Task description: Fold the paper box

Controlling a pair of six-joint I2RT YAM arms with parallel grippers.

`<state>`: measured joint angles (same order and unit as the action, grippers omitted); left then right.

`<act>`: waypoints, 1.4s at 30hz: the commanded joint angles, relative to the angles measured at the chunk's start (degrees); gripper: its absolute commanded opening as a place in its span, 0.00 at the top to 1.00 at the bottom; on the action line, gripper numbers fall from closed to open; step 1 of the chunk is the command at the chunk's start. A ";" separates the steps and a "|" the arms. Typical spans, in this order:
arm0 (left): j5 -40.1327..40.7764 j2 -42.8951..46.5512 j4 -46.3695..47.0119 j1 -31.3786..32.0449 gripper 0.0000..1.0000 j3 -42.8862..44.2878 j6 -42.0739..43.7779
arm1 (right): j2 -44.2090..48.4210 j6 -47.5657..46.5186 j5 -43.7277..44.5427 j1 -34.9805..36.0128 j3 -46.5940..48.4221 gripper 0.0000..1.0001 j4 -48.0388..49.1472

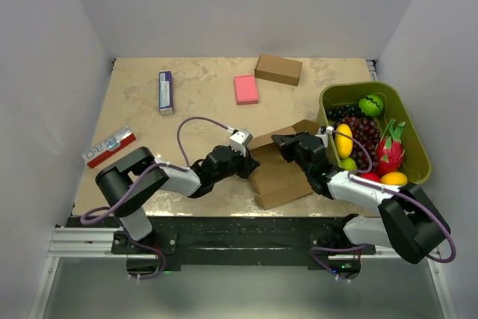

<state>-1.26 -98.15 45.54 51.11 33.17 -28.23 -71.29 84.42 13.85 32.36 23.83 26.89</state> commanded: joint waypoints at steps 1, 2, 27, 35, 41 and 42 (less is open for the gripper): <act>1.08 4.36 2.55 1.18 0.89 -0.64 3.97 | 0.80 -0.66 2.33 -0.19 -0.98 1.00 1.14; 1.08 5.33 2.19 1.27 0.89 -1.61 4.14 | 0.89 -0.49 2.41 -0.19 -0.90 1.00 1.06; 7.41 1.21 7.89 1.27 0.86 -5.32 0.28 | 5.45 -1.28 4.08 -0.19 -1.51 1.00 -2.37; 7.85 -1.60 8.25 1.36 0.86 -1.36 0.89 | 5.28 -1.28 4.00 -0.19 -1.77 1.00 -2.37; 7.23 -6.43 7.29 1.53 0.88 -0.30 -0.25 | 4.84 -1.28 3.91 -0.19 -1.69 1.00 -2.29; 7.23 -6.62 6.76 1.53 0.88 -0.21 -0.34 | 4.75 -1.36 3.99 -0.19 -1.69 1.00 -2.37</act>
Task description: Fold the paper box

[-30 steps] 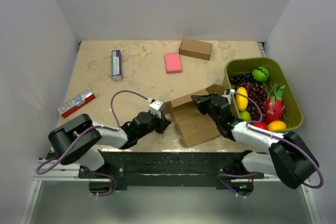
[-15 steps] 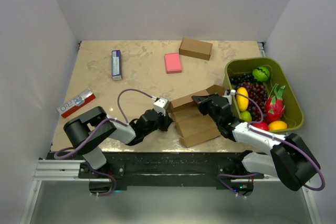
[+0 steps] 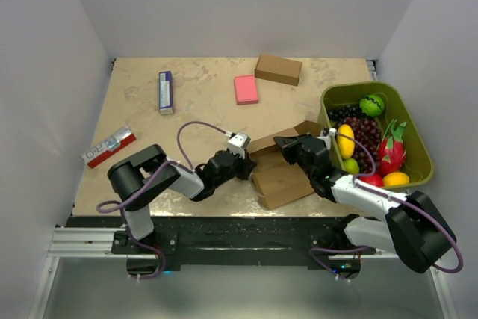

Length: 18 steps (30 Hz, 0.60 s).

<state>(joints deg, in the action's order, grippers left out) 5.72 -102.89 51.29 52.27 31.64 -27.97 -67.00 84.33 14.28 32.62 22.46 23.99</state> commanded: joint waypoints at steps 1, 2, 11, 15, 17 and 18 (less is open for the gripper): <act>0.43 -2.22 0.83 0.46 0.88 1.23 -0.60 | 0.38 -1.28 3.65 -0.37 -0.31 1.00 0.53; 0.44 -2.92 0.74 0.64 0.89 1.23 -0.86 | 0.21 -1.28 3.56 -0.45 -0.31 1.00 0.62; 1.58 -0.49 2.77 1.69 0.87 -2.62 -1.65 | 0.73 -1.10 4.52 -0.37 -0.57 1.00 -0.26; 2.72 8.83 -1.00 1.52 0.80 -4.92 -0.34 | 1.35 -1.02 5.05 -0.45 -0.57 1.00 -0.96; 2.29 14.17 -3.64 1.52 0.78 -4.40 1.15 | 1.70 -0.93 5.05 -0.45 -0.57 1.00 -0.96; 2.20 15.60 -7.04 1.52 0.78 -4.13 1.86 | 1.79 -1.01 5.05 -0.45 -0.57 1.00 -1.05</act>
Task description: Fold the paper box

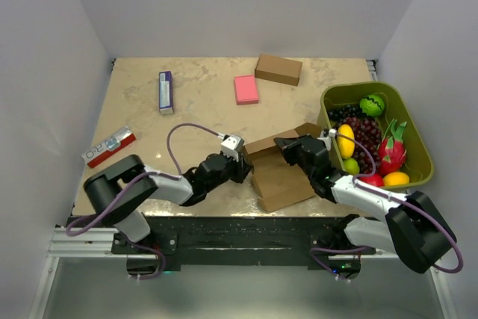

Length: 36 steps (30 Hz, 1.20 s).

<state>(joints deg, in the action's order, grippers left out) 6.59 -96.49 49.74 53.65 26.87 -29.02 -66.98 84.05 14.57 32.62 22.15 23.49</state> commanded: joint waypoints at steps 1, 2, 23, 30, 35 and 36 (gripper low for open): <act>0.97 10.43 -6.83 0.14 0.78 0.90 4.13 | 1.85 -0.82 4.68 -0.45 -0.27 1.00 -0.55; 0.79 12.27 -8.06 0.05 0.78 1.07 4.58 | 2.03 -0.73 4.68 -0.37 -0.27 1.00 -0.63; -4.13 25.65 -24.42 -1.35 0.78 0.28 10.91 | 4.22 -0.82 4.68 -0.45 -0.62 1.00 -1.60; -1.93 20.74 -23.20 -2.67 0.79 4.32 10.73 | 4.31 -0.99 4.51 -0.45 -0.53 1.00 -1.69; -1.49 12.30 -19.69 -2.67 0.81 8.89 11.70 | 4.49 -0.82 4.50 -0.45 -0.62 1.00 -1.69; -1.32 11.33 -18.72 -2.67 0.81 9.25 11.79 | 4.66 -0.82 4.50 -0.45 -0.62 1.00 -1.78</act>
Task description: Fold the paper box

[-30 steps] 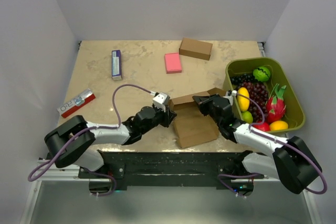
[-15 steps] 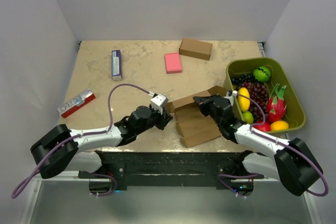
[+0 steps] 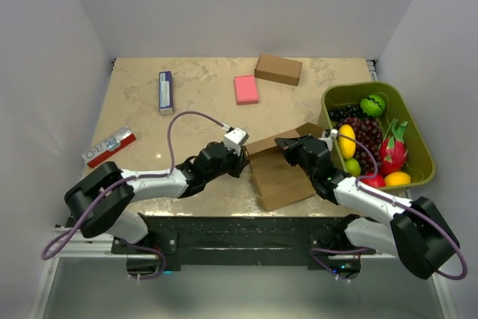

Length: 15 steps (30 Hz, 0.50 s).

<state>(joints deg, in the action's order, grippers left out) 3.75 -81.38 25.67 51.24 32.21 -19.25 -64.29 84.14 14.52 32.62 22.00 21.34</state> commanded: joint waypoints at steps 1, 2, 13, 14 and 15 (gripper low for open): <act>2.22 -5.43 5.88 -0.27 0.82 4.79 1.93 | 2.15 -0.82 4.46 -0.45 -0.47 1.00 0.37; 2.40 -5.97 7.45 -0.18 0.82 4.97 1.84 | 2.15 -0.90 4.46 -0.45 -0.55 1.00 0.28; 2.41 -9.31 24.41 -0.18 0.81 2.17 -4.30 | 2.51 -0.64 4.72 -0.45 -0.91 1.00 0.10; 2.06 -9.67 26.25 -0.18 0.80 1.90 -4.74 | 2.59 -0.64 4.81 -0.45 -0.91 1.00 0.19; 1.88 -10.02 26.53 -0.18 0.80 1.72 -5.36 | 2.59 -0.64 4.81 -0.45 -0.99 1.00 0.19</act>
<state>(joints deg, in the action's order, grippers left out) 5.85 -90.26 40.10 51.00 34.57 -21.08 -62.81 84.53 16.21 32.34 21.45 20.95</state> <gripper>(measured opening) 0.193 0.017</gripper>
